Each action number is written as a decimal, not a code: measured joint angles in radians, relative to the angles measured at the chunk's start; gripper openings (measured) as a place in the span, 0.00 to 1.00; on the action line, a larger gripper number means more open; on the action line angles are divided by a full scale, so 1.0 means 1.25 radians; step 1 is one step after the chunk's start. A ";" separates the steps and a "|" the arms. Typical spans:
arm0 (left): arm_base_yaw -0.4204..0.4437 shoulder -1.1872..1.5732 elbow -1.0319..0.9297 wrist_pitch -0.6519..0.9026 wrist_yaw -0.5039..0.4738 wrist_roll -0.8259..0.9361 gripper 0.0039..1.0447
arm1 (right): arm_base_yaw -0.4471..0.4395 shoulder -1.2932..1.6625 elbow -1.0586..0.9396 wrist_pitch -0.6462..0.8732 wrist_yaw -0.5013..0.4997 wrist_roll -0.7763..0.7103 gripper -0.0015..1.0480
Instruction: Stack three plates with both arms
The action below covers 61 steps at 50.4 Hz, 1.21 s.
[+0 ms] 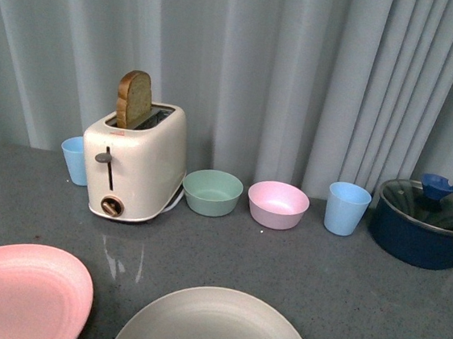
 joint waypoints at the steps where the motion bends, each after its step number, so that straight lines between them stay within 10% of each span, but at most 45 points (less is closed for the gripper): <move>1: 0.014 0.058 0.011 0.054 0.004 0.005 0.94 | 0.000 0.000 0.000 0.000 0.000 0.000 0.93; 25: 0.123 0.685 0.387 0.021 -0.034 0.417 0.94 | 0.000 0.000 0.000 0.000 0.001 0.000 0.93; 61: 0.139 0.833 0.520 -0.145 -0.186 0.676 0.94 | 0.000 0.000 0.000 0.000 0.001 0.000 0.93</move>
